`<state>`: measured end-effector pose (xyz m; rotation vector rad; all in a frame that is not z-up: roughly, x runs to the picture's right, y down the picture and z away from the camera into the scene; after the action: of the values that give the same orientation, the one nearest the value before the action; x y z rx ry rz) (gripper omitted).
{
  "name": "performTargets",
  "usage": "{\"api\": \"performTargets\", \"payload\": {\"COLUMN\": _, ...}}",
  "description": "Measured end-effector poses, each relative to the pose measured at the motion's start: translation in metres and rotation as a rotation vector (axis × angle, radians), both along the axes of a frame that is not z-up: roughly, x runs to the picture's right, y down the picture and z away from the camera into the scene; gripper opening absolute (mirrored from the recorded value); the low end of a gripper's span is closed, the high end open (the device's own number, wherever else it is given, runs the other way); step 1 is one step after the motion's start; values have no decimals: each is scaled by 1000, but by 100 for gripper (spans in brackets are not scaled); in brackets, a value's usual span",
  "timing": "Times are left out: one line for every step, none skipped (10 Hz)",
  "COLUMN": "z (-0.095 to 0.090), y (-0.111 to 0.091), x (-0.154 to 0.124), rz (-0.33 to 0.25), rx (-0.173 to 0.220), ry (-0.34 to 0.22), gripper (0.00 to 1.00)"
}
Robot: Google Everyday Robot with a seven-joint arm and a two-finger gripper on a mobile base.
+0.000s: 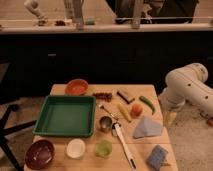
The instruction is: Wipe table surface with sponge
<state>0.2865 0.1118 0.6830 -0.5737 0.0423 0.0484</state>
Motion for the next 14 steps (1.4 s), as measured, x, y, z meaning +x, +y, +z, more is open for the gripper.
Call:
{"api": "performTargets", "payload": {"z": 0, "y": 0, "x": 0, "rz": 0, "rx": 0, "ry": 0, "gripper": 80}}
{"api": "performTargets", "payload": {"z": 0, "y": 0, "x": 0, "rz": 0, "rx": 0, "ry": 0, "gripper": 80}}
{"api": "performTargets", "payload": {"z": 0, "y": 0, "x": 0, "rz": 0, "rx": 0, "ry": 0, "gripper": 80}}
{"api": "performTargets", "payload": {"z": 0, "y": 0, "x": 0, "rz": 0, "rx": 0, "ry": 0, "gripper": 80}}
{"api": "performTargets", "payload": {"z": 0, "y": 0, "x": 0, "rz": 0, "rx": 0, "ry": 0, "gripper": 80}}
{"api": "performTargets", "payload": {"z": 0, "y": 0, "x": 0, "rz": 0, "rx": 0, "ry": 0, "gripper": 80}}
{"api": "performTargets", "payload": {"z": 0, "y": 0, "x": 0, "rz": 0, "rx": 0, "ry": 0, "gripper": 80}}
{"api": "performTargets", "payload": {"z": 0, "y": 0, "x": 0, "rz": 0, "rx": 0, "ry": 0, "gripper": 80}}
{"api": "performTargets", "payload": {"z": 0, "y": 0, "x": 0, "rz": 0, "rx": 0, "ry": 0, "gripper": 80}}
{"api": "performTargets", "payload": {"z": 0, "y": 0, "x": 0, "rz": 0, "rx": 0, "ry": 0, "gripper": 80}}
{"api": "performTargets", "payload": {"z": 0, "y": 0, "x": 0, "rz": 0, "rx": 0, "ry": 0, "gripper": 80}}
{"api": "performTargets", "payload": {"z": 0, "y": -1, "x": 0, "rz": 3, "rx": 0, "ry": -3, "gripper": 80}}
{"api": "performTargets", "payload": {"z": 1, "y": -2, "x": -1, "rz": 1, "rx": -2, "ry": -20, "gripper": 80}}
{"api": "performTargets", "payload": {"z": 1, "y": -1, "x": -6, "rz": -33, "rx": -22, "ry": -63, "gripper": 80}}
